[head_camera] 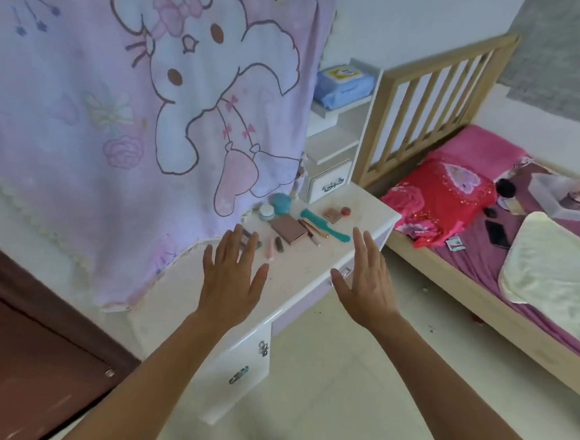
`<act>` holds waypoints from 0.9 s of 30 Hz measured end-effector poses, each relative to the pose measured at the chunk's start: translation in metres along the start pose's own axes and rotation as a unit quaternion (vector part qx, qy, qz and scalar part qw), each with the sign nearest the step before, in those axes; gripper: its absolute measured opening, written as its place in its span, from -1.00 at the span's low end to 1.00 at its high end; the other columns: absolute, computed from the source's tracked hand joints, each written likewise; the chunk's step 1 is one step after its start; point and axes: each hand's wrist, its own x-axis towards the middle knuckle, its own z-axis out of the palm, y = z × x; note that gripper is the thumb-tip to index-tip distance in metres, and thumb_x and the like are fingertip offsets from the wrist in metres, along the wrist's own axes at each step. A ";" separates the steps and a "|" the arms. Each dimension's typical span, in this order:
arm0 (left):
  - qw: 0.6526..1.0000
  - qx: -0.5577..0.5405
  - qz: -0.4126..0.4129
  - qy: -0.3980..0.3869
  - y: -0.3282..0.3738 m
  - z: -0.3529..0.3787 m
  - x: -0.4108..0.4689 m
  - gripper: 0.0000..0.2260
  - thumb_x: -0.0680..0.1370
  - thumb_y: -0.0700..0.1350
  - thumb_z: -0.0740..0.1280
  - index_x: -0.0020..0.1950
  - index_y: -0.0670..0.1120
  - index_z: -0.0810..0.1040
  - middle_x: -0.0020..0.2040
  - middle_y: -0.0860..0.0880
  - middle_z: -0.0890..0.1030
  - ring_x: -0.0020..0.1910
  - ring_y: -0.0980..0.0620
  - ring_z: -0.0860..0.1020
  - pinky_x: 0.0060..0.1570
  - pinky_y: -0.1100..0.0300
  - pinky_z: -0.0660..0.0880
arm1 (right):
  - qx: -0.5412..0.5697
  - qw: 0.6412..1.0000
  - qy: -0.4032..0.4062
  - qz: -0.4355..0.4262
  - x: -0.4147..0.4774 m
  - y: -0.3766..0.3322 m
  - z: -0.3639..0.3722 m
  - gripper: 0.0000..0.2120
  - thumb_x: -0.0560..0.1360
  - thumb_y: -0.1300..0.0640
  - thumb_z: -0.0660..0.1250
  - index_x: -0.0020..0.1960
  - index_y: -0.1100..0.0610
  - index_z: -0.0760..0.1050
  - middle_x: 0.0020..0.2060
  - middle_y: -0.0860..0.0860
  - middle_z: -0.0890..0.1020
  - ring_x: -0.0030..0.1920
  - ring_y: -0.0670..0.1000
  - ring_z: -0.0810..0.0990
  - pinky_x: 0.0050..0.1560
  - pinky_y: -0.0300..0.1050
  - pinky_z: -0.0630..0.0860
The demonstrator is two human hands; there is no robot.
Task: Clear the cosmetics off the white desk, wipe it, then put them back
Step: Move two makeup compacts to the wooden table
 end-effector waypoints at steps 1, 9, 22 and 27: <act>1.000 0.003 0.004 -0.008 0.001 0.008 0.014 -0.43 0.62 0.20 -0.08 0.56 -0.05 0.19 0.58 -0.14 0.15 0.54 -0.15 0.16 0.44 -0.21 0.12 | -0.003 1.000 -0.001 0.008 0.012 0.009 0.004 -0.18 0.59 -0.14 0.21 0.57 -0.09 -0.31 0.59 0.06 -0.01 0.55 0.16 0.09 0.53 0.13 0.08; 0.998 0.007 -0.030 -0.058 -0.012 0.083 0.113 -0.42 0.61 0.20 -0.06 0.55 -0.05 0.23 0.56 -0.14 0.21 0.54 -0.15 0.17 0.44 -0.19 0.15 | -0.023 0.996 -0.081 -0.001 0.140 0.057 0.065 -0.28 0.59 -0.14 0.20 0.59 0.01 -0.09 0.57 0.10 0.03 0.53 0.18 0.14 0.50 0.15 0.14; 0.903 -0.026 -0.370 -0.217 -0.044 0.183 0.205 -0.42 0.63 0.14 0.14 0.58 -0.06 0.10 0.59 -0.16 0.03 0.56 -0.14 0.01 0.43 -0.12 0.19 | -0.102 0.906 -0.375 -0.166 0.318 0.087 0.182 -0.36 0.57 -0.09 0.22 0.55 0.10 0.10 0.53 0.11 0.21 0.40 0.18 0.36 0.33 0.11 0.39; 0.833 -0.113 -0.524 -0.139 -0.060 0.210 0.241 -0.29 0.57 0.17 0.27 0.58 -0.07 0.05 0.57 -0.17 0.09 0.53 -0.16 0.06 0.37 -0.15 0.29 | -0.068 0.920 -0.361 -0.135 0.334 0.071 0.227 -0.38 0.52 -0.08 0.28 0.47 0.16 0.18 0.31 0.13 0.38 0.24 0.18 0.42 0.20 0.07 0.43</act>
